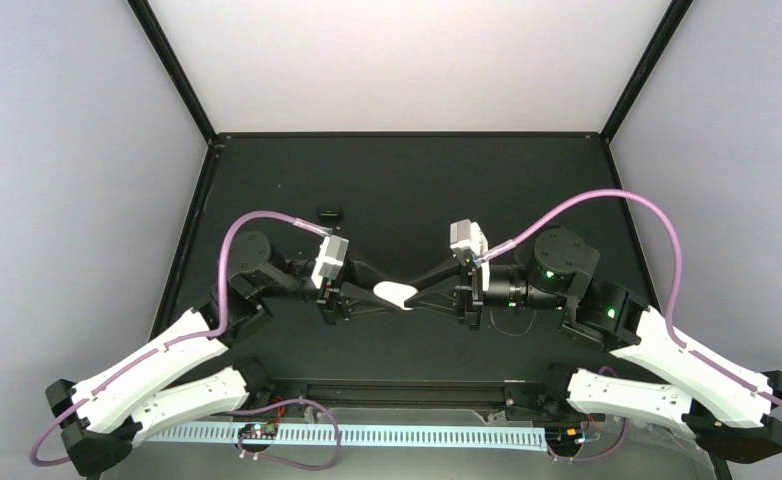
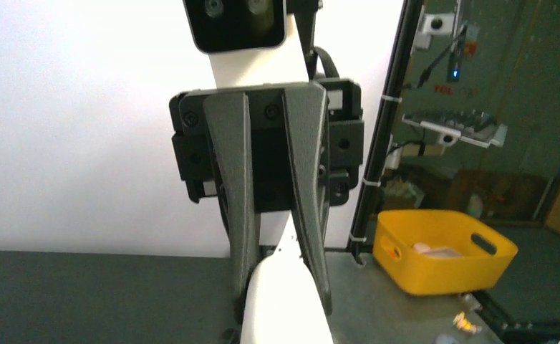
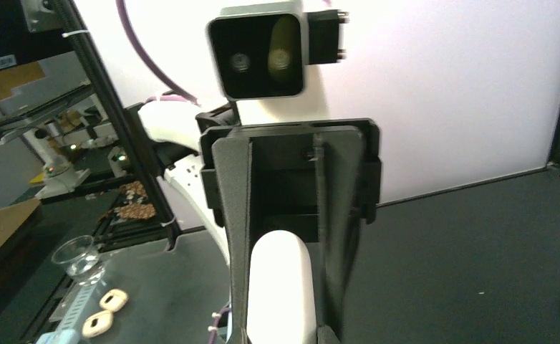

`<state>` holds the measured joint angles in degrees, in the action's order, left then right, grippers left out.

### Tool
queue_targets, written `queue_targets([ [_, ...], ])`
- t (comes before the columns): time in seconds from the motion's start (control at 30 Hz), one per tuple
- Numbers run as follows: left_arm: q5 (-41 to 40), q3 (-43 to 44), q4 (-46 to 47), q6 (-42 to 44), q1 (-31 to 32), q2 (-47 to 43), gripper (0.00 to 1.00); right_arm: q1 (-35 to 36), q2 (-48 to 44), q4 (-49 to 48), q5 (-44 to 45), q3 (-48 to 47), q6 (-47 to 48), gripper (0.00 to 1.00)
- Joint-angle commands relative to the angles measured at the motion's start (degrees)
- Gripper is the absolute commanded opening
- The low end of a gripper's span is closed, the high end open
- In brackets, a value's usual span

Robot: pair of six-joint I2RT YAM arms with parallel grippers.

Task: Insert the wireless bluetooth earbuds into the charging case
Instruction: Pick up the charging case at the center of the board.

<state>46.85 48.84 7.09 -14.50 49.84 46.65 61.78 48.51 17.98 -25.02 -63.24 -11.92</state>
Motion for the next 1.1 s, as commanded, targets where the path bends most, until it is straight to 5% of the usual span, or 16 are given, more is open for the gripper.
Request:
queue_targets([
  [0.0, -0.95, 0.0, 5.69, -2.27, -0.1, -0.07, 0.26, 0.06, -0.28, -3.46, 0.17, 0.4, -0.6, 0.08],
  [0.33, -3.34, -0.41, 5.1, -3.66, -0.1, -0.12, 0.31, 0.09, -1.4, -5.81, 0.41, 1.83, -1.63, 0.01],
  [0.73, -5.75, -1.63, 6.48, -6.79, -0.09, 0.3, 0.69, 0.1, -4.38, -10.83, 1.65, 4.76, -2.67, 0.01],
  [1.07, -5.63, -2.97, 13.65, -12.95, -0.1, 0.37, 0.57, 0.05, -5.93, -12.96, 4.79, 6.66, -2.94, 0.01],
])
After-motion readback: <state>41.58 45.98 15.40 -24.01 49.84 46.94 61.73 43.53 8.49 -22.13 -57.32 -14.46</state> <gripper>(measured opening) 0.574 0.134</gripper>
